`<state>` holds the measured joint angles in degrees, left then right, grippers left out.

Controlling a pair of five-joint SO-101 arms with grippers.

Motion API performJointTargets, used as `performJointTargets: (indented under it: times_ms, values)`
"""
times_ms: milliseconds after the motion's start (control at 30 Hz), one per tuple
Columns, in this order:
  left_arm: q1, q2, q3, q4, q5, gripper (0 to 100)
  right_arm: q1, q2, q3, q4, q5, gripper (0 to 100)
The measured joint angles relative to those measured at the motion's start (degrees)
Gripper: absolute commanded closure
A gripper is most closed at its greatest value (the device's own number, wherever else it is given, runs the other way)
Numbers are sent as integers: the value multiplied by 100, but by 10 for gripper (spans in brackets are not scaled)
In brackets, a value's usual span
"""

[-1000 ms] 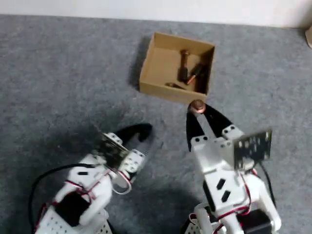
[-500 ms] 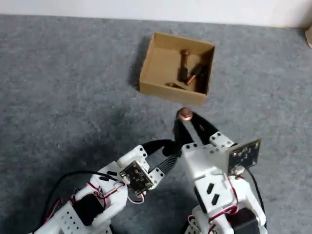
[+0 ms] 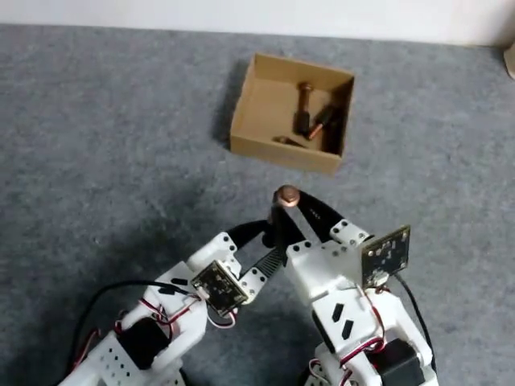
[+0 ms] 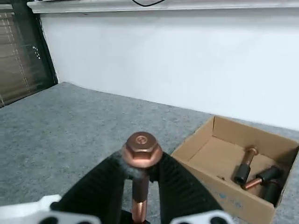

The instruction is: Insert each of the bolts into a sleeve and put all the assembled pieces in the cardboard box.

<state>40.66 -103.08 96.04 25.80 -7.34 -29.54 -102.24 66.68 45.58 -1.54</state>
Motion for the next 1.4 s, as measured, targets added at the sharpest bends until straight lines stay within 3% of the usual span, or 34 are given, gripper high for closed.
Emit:
performJointTargets:
  times_ms: [367,767,1400]
  values:
    - [-62,0,0,0,0,996,-141,-35,-624,0,53,994]
    - [-422,0,0,-26,0,996,-316,-26,-624,193,53,994]
    - [-422,0,0,-53,0,996,-316,-9,-141,193,88,994]
